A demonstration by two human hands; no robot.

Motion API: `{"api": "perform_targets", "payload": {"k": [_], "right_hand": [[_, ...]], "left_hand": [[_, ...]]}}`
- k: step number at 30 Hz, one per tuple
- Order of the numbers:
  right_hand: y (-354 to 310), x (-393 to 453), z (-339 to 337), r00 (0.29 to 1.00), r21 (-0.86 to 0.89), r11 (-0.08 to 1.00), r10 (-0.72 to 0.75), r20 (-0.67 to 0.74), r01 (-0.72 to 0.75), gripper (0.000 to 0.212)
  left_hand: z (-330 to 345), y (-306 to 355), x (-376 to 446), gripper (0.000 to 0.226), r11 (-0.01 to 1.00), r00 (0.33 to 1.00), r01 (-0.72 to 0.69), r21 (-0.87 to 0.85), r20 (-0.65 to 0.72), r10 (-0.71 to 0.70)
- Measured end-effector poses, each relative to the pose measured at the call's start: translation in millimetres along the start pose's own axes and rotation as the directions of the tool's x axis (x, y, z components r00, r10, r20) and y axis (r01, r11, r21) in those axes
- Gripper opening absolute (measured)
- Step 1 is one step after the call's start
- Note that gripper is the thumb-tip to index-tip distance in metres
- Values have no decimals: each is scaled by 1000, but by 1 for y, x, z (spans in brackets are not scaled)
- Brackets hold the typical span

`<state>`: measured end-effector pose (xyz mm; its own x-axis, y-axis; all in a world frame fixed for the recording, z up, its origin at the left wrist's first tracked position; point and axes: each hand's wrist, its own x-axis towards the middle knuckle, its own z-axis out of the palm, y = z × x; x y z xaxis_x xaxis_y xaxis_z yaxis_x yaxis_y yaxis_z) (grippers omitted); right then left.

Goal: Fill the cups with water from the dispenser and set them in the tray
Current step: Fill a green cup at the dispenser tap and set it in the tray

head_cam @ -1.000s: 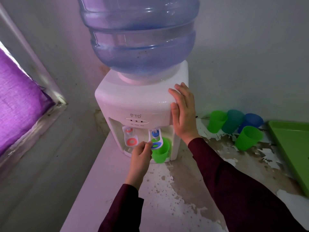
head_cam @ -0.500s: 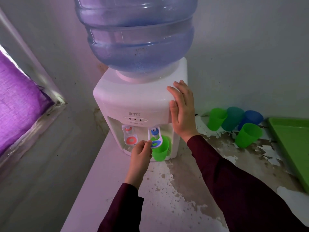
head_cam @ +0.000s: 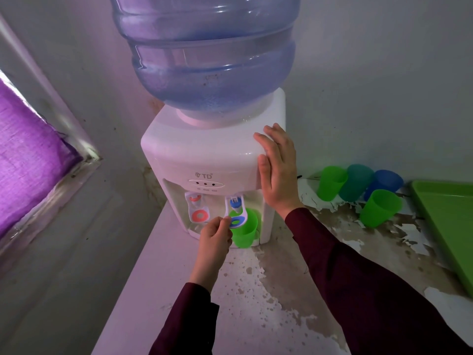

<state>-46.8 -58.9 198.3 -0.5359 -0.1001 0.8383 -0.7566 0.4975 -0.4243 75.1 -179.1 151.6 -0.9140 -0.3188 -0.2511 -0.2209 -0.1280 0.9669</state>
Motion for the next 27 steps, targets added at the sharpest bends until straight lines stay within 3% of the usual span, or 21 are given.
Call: {"api": "perform_targets", "payload": {"k": [27], "right_hand": [[3,0,-3,998,23,1000,-22,52,20,46]], "left_hand": [[5,3,-3,23,1000,1000,12,18,-19,-12]]}}
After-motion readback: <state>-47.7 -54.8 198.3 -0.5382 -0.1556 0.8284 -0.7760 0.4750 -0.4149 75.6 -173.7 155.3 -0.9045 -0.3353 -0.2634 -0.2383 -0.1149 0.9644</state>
